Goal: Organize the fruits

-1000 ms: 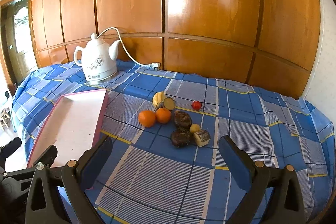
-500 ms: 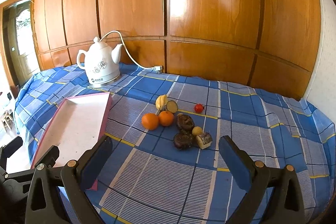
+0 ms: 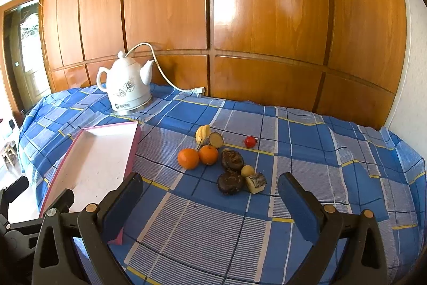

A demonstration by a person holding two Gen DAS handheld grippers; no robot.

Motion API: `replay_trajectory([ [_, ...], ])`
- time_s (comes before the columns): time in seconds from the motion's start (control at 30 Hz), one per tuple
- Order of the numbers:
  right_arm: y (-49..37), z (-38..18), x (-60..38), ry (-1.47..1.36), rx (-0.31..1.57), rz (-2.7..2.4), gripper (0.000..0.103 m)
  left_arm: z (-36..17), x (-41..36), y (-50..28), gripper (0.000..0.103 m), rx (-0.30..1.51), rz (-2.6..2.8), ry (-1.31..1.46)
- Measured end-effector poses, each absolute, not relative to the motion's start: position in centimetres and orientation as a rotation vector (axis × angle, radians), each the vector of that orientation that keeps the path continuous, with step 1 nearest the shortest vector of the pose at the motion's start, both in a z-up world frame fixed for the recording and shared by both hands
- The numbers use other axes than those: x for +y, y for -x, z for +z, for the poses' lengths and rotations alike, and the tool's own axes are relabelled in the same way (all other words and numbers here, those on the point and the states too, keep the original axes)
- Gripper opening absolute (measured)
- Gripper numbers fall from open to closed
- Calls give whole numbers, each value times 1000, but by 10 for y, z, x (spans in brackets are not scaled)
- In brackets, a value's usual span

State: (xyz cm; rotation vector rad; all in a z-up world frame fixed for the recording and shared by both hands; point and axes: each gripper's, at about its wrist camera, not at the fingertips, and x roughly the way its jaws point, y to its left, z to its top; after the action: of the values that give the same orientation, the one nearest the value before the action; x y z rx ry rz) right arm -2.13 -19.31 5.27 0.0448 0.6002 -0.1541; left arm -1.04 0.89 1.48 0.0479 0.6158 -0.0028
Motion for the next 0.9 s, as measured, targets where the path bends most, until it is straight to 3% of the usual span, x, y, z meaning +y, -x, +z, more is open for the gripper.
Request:
replay_trajectory([
  [0.9, 17, 71, -214, -41, 553, -176, 103, 14, 4, 8, 103, 623, -7, -49],
])
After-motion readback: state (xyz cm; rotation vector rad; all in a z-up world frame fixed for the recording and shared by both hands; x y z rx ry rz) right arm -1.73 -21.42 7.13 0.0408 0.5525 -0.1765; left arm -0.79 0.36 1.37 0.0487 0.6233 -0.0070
